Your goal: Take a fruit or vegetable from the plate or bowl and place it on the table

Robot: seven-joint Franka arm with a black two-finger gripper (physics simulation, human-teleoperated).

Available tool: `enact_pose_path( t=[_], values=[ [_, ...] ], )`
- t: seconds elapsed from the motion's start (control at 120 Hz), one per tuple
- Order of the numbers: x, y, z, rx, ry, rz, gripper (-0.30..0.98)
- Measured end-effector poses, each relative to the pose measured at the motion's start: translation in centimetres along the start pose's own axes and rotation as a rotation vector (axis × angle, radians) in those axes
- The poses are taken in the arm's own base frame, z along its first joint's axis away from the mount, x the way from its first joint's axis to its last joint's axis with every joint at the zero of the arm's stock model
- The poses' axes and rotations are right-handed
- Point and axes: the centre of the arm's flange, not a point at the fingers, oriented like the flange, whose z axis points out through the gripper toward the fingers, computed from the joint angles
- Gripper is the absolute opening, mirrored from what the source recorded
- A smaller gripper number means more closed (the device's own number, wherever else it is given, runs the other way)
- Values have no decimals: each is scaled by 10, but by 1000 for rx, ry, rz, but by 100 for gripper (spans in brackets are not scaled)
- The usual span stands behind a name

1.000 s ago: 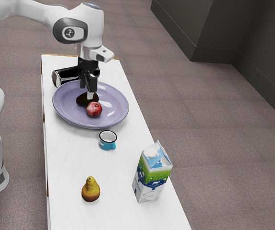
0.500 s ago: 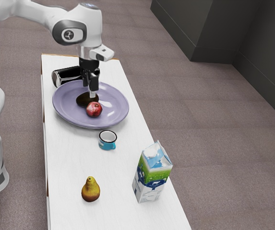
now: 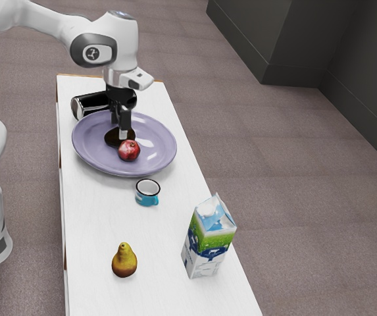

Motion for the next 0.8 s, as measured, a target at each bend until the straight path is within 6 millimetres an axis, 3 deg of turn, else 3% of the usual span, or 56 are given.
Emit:
enact_pose_path(
  t=[0.275,0.525,0.8],
  values=[
    [2,1,0,6,22,15,69],
    [-6,-7,13,-3,12,11,69],
    [-1,-8,9,7,61,17,69]
  ],
)
